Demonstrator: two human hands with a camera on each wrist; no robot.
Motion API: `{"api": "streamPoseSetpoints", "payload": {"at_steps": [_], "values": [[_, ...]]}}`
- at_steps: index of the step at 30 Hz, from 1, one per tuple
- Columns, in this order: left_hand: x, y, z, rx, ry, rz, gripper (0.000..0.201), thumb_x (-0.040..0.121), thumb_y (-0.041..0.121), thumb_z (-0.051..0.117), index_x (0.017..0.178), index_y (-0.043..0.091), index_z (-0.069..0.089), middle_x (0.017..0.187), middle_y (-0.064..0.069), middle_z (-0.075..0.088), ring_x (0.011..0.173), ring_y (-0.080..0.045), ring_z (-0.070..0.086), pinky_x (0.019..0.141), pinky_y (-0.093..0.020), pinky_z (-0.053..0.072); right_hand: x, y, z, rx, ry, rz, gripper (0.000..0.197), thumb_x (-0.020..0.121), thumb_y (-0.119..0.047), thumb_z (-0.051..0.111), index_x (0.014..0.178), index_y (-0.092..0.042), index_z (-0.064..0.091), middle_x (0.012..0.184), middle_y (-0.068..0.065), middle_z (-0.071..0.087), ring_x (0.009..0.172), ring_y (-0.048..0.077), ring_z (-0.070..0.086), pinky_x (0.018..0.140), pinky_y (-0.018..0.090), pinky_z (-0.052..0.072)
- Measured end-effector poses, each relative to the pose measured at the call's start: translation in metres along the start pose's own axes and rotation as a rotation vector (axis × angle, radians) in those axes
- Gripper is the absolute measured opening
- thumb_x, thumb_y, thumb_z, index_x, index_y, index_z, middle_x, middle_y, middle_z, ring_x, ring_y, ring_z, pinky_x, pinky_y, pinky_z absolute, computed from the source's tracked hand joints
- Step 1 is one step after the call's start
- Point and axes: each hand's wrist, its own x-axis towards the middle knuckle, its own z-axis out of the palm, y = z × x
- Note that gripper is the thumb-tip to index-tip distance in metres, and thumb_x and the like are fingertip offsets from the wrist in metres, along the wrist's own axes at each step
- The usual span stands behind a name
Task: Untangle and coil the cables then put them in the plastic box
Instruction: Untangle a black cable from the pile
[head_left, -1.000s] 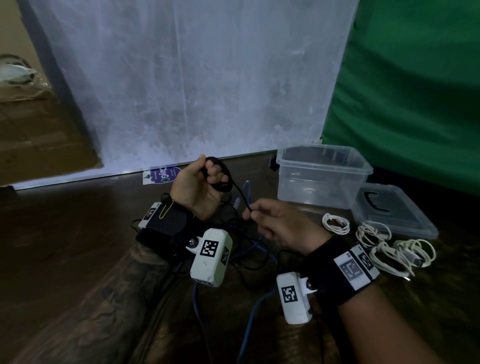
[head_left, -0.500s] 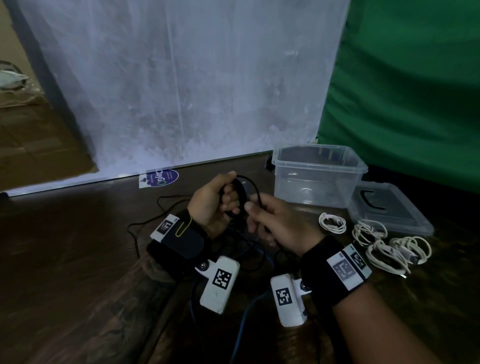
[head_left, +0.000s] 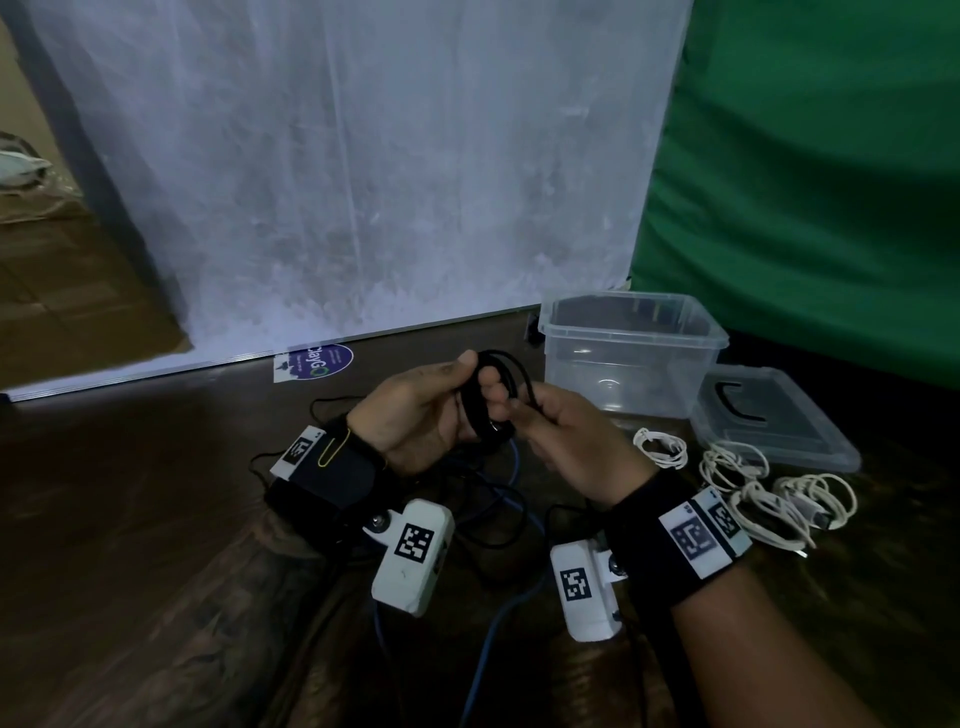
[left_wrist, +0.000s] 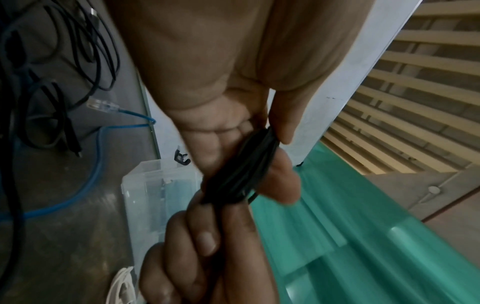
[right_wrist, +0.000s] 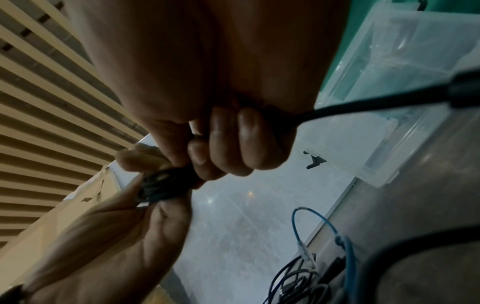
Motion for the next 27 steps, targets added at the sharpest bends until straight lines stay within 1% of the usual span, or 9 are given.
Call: {"api": "streamPoseSetpoints", "payload": {"at_steps": [2, 5, 7, 9, 11, 15, 17, 22, 27], "values": [[0.000, 0.001, -0.001, -0.004, -0.016, 0.000, 0.030, 0.095, 0.025, 0.042, 0.083, 0.006, 0.062, 0.072, -0.007, 0.059, 0.066, -0.021, 0.060, 0.064, -0.031, 0.053, -0.001, -0.003, -0.001, 0.018, -0.008, -0.017, 0.023, 0.103, -0.015, 0.047, 0.091, -0.028, 0.063, 0.059, -0.029, 0.062, 0.057, -0.012, 0.058, 0.056, 0.007, 0.040], [0.003, -0.004, 0.002, -0.074, -0.016, -0.030, 0.030, 0.098, 0.030, 0.038, 0.077, 0.011, 0.048, 0.064, 0.000, 0.036, 0.059, -0.014, 0.040, 0.062, -0.024, 0.037, 0.001, 0.001, 0.001, -0.019, 0.023, -0.052, 0.017, 0.101, -0.019, 0.054, 0.094, -0.022, 0.069, 0.079, -0.022, 0.072, 0.075, -0.007, 0.064, 0.068, 0.011, 0.046], [0.008, -0.005, 0.002, -0.135, 0.073, 0.010, 0.031, 0.098, 0.031, 0.040, 0.072, 0.013, 0.043, 0.060, 0.002, 0.029, 0.054, -0.011, 0.031, 0.057, -0.021, 0.028, 0.003, 0.005, 0.002, 0.009, 0.052, -0.013, 0.018, 0.100, -0.018, 0.054, 0.087, -0.017, 0.066, 0.058, -0.020, 0.059, 0.055, -0.004, 0.053, 0.055, 0.012, 0.039], [0.009, 0.002, -0.005, -0.211, 0.159, 0.100, 0.033, 0.098, 0.031, 0.040, 0.070, 0.014, 0.042, 0.056, 0.004, 0.029, 0.049, -0.009, 0.030, 0.051, -0.018, 0.028, 0.005, 0.008, 0.000, 0.092, 0.067, 0.076, 0.021, 0.101, -0.013, 0.050, 0.088, -0.011, 0.066, 0.051, -0.012, 0.047, 0.047, 0.003, 0.042, 0.049, 0.019, 0.036], [0.009, 0.010, -0.018, -0.276, 0.198, 0.175, 0.036, 0.100, 0.031, 0.036, 0.068, 0.016, 0.042, 0.053, 0.005, 0.032, 0.045, -0.009, 0.032, 0.046, -0.017, 0.033, 0.006, 0.012, -0.003, 0.125, 0.047, 0.121, 0.023, 0.099, -0.005, 0.047, 0.089, -0.008, 0.068, 0.056, -0.002, 0.049, 0.050, 0.009, 0.047, 0.052, 0.021, 0.039], [0.008, 0.016, -0.030, -0.273, 0.213, 0.219, 0.036, 0.101, 0.034, 0.032, 0.070, 0.018, 0.040, 0.054, 0.006, 0.032, 0.043, -0.008, 0.031, 0.044, -0.020, 0.038, 0.001, 0.017, -0.013, -0.039, -0.129, 0.162, 0.017, 0.096, -0.008, 0.059, 0.094, -0.014, 0.074, 0.071, -0.015, 0.069, 0.068, -0.008, 0.059, 0.066, 0.010, 0.043], [0.009, 0.015, -0.027, -0.279, 0.219, 0.211, 0.036, 0.102, 0.033, 0.032, 0.070, 0.017, 0.040, 0.053, 0.006, 0.032, 0.041, -0.007, 0.030, 0.042, -0.018, 0.036, 0.001, 0.021, -0.015, -0.041, -0.143, 0.156, 0.016, 0.092, -0.006, 0.065, 0.095, -0.019, 0.075, 0.077, -0.012, 0.072, 0.073, -0.002, 0.064, 0.068, 0.012, 0.046], [0.014, -0.002, -0.018, -0.286, 0.210, 0.165, 0.038, 0.100, 0.029, 0.037, 0.067, 0.013, 0.043, 0.053, 0.004, 0.032, 0.039, -0.005, 0.027, 0.039, -0.013, 0.023, 0.005, 0.019, -0.017, 0.383, 0.220, 0.131, 0.014, 0.093, -0.003, 0.062, 0.100, -0.010, 0.071, 0.079, 0.004, 0.075, 0.073, 0.015, 0.073, 0.062, 0.021, 0.056], [0.016, -0.019, -0.010, -0.250, 0.084, 0.085, 0.038, 0.101, 0.035, 0.034, 0.069, 0.015, 0.040, 0.064, 0.003, 0.032, 0.039, -0.003, 0.026, 0.042, -0.013, 0.026, 0.007, 0.018, -0.015, 0.546, 0.314, 0.138, 0.012, 0.094, -0.003, 0.060, 0.099, -0.008, 0.070, 0.080, 0.008, 0.075, 0.073, 0.017, 0.074, 0.064, 0.023, 0.057]]}}
